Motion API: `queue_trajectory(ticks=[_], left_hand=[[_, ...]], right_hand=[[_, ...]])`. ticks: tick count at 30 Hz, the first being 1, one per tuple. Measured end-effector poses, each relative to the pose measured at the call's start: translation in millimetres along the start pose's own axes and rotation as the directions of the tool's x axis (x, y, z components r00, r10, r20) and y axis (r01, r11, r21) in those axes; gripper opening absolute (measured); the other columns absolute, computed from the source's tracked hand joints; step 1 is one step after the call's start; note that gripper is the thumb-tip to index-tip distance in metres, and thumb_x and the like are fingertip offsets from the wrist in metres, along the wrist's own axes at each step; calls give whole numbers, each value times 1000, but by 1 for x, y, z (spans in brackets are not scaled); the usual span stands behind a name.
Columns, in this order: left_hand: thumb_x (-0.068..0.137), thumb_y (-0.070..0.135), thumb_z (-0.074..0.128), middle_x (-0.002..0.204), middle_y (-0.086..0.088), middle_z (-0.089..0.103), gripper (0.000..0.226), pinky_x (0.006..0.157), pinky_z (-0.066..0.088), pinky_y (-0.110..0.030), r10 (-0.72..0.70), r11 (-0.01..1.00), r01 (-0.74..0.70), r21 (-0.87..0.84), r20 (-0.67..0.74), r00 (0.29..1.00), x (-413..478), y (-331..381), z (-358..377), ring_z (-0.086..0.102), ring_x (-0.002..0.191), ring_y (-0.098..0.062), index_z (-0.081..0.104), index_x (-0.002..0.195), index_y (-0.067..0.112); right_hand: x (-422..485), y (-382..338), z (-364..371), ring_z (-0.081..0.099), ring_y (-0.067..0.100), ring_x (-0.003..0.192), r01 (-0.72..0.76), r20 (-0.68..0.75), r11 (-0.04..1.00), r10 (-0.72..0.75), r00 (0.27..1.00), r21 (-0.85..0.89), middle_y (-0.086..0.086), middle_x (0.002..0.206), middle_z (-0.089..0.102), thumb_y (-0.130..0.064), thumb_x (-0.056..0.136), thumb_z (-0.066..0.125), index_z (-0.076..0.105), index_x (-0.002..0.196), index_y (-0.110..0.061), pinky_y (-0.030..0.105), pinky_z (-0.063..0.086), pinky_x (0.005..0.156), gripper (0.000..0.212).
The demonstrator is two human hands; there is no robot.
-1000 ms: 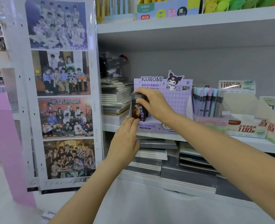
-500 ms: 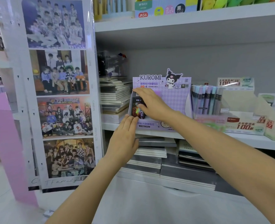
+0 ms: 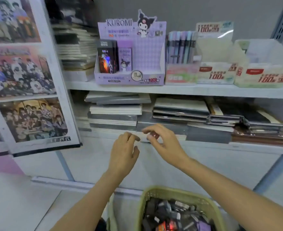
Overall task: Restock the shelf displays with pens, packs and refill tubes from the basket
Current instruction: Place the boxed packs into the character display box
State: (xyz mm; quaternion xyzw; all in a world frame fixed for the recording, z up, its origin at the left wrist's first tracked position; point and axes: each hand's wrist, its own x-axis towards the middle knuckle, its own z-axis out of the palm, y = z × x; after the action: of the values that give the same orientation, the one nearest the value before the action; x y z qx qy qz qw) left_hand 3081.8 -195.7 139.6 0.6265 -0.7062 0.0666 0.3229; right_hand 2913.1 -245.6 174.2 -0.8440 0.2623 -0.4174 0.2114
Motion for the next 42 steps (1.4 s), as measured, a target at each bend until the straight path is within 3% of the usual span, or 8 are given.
queue_trajectory(ticks=[3,8,11,13,23,27,33,42], left_hand=[[95,14,52,123,-4,55,28,90,42,-35,-63,996,75,-43,241,969,-58,-3,72,51,113,-26,59,122,13],[102,27,38,159,0,22,53,114,21,-27,-157,988,124,96,575,803,-143,-14,152,21,146,-16,24,152,16],[102,27,40,163,0,5,62,119,7,-24,-181,981,181,71,676,715,-181,-20,172,7,150,-16,10,154,14],[101,25,43,162,0,-3,65,116,-1,-18,-184,972,236,9,656,732,-197,-20,180,-3,150,-16,7,154,12],[97,16,53,162,-4,5,51,114,11,-20,-207,964,264,-28,545,812,-215,-16,195,-2,150,-18,38,145,9],[97,17,54,161,-5,6,49,114,13,-23,-216,963,269,-17,548,808,-215,-16,196,-2,149,-19,42,143,5],[98,20,52,162,-6,-1,48,115,20,-25,-218,962,273,-9,576,788,-216,-13,193,-8,149,-20,42,143,6],[100,29,46,163,-4,-1,52,119,10,-27,-234,965,254,65,651,722,-208,-18,188,-7,150,-18,33,149,14]], right_hand=[[-80,62,25,61,9,86,-270,200,962,273,941,-40,-6,100,65,-12,97,53,68,108,-15,23,49,77,19],[-191,137,64,61,15,102,-531,432,813,579,691,-240,0,113,66,-24,96,55,64,115,-17,30,48,89,22],[-236,157,87,52,21,119,-643,503,670,727,468,-371,5,131,52,-42,94,56,46,136,-20,33,44,99,49],[-259,165,99,36,26,135,-629,469,613,784,407,-479,8,148,34,-52,90,56,28,148,-19,33,36,105,72],[-273,175,117,36,24,123,-827,363,428,884,297,-366,4,126,28,-43,65,86,42,138,-15,30,35,100,90],[-274,168,119,45,22,115,-823,389,477,852,349,-308,8,127,37,-33,76,81,42,129,-15,24,34,81,68],[-276,159,111,44,20,128,-822,427,526,809,404,-219,7,139,44,-31,95,59,44,136,-14,26,34,102,47],[-265,170,75,47,18,128,-884,373,459,839,397,-92,2,135,54,-9,85,71,59,125,-16,22,33,99,43]])
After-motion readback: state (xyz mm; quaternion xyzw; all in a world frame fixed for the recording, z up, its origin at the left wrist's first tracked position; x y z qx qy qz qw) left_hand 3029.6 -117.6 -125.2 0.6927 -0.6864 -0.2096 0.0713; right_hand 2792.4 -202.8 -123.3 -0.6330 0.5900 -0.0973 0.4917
